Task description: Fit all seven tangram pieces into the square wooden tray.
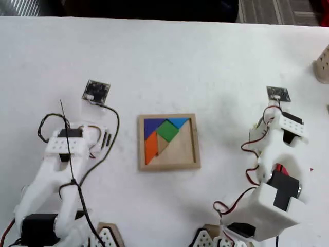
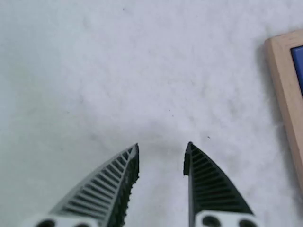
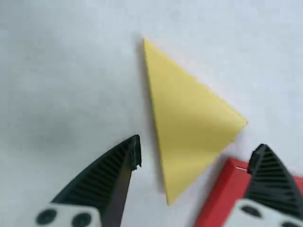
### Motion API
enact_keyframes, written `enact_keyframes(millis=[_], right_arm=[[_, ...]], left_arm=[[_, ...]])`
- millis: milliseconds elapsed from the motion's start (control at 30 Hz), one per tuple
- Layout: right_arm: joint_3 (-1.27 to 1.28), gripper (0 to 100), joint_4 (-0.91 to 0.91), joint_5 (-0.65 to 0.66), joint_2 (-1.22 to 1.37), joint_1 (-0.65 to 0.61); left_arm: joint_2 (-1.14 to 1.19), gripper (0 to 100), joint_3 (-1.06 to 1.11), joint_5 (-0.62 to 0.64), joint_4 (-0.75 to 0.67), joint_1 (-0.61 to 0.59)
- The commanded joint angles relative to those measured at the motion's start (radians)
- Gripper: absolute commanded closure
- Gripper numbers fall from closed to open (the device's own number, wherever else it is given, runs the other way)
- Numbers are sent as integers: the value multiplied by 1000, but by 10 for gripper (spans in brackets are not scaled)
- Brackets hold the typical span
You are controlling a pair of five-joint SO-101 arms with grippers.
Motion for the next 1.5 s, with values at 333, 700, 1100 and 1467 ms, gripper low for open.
enact_keyframes(millis=[333, 700, 1100, 1467], right_arm=[[-78, 651, -50, 34, 65, -15], [-276, 651, 81, 37, 228, 4], [-318, 750, 71, 115, 341, 22], [-319, 862, 73, 115, 338, 25]], left_arm=[[-35, 831, -5, -9, -17, 7], [-35, 831, -5, -9, -17, 7], [-35, 831, -5, -9, -18, 7], [-35, 831, -5, -9, -20, 7]])
